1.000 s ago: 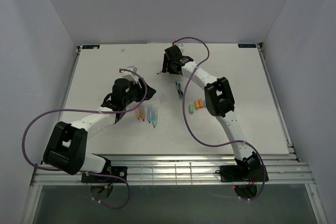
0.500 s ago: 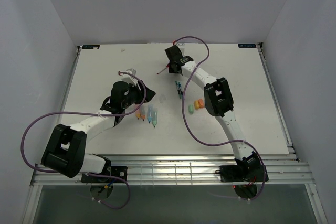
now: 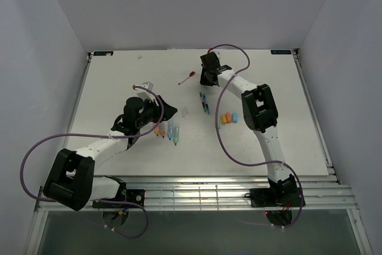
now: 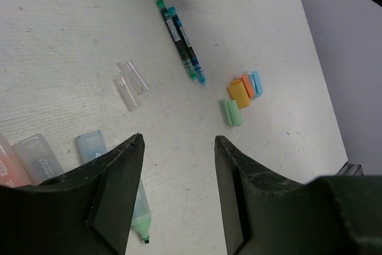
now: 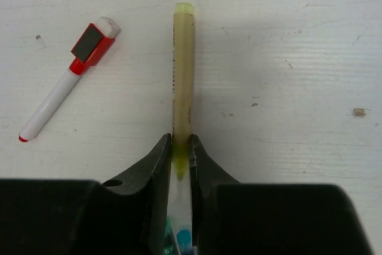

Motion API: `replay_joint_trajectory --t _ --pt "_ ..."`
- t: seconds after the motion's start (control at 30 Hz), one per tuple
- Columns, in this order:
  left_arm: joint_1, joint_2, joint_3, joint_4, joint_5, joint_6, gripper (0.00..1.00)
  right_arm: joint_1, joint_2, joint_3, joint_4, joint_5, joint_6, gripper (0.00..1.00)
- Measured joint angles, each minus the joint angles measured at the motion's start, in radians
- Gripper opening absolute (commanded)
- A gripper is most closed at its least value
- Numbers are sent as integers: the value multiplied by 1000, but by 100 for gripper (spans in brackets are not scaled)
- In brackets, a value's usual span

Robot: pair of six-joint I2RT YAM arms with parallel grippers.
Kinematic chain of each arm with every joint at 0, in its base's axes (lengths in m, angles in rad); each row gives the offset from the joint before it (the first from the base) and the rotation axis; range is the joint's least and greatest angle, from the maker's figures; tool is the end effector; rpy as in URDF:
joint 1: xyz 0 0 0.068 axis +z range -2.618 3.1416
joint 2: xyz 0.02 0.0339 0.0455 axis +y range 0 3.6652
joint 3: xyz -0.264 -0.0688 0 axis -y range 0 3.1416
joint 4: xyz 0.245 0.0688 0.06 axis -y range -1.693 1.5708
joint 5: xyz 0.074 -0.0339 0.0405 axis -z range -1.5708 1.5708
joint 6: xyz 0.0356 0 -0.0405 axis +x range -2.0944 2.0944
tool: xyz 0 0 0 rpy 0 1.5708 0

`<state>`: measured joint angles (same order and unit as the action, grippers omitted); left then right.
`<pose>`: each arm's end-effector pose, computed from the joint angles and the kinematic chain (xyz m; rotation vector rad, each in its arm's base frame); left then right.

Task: Open the pen caps

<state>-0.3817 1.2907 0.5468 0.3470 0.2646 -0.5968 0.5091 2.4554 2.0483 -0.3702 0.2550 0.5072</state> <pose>0.2451 -0.1084 0.2036 -0.0398 2.0642 -0.8844 0.4849 0.2604 0.1628 0.1226 2.3232 0.2134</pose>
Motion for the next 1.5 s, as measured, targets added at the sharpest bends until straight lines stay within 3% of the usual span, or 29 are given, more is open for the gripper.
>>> replay_joint_trajectory --t 0.23,0.43,0.6,0.77,0.97,1.23,1.33,1.47,1.5 --pt "0 -71 -7 0 55 -67 61 -39 -196 -334 166 -122 -43 8" --pt "0 -92 -8 0 111 -148 62 -37 -570 -744 328 -257 -99 8" --pt "0 -84 -6 0 164 -220 68 -28 -870 -991 460 -414 -98 8" --pt "-8 -82 9 -2 190 -274 73 6 -1047 -1202 556 -560 -63 8" --pt "-45 -83 27 -1 189 -299 75 101 -1127 -1342 585 -636 9 8" --pt "-94 -62 31 1 184 -307 75 198 -1185 -1360 640 -649 63 8" --pt "-103 -37 33 1 179 -311 70 215 -1185 -1360 645 -652 72 8" --pt "-106 -3 52 0 177 -315 46 226 -1184 -1360 669 -669 90 8" --pt "-106 4 60 0 181 -316 36 226 -1183 -1360 674 -672 90 8"
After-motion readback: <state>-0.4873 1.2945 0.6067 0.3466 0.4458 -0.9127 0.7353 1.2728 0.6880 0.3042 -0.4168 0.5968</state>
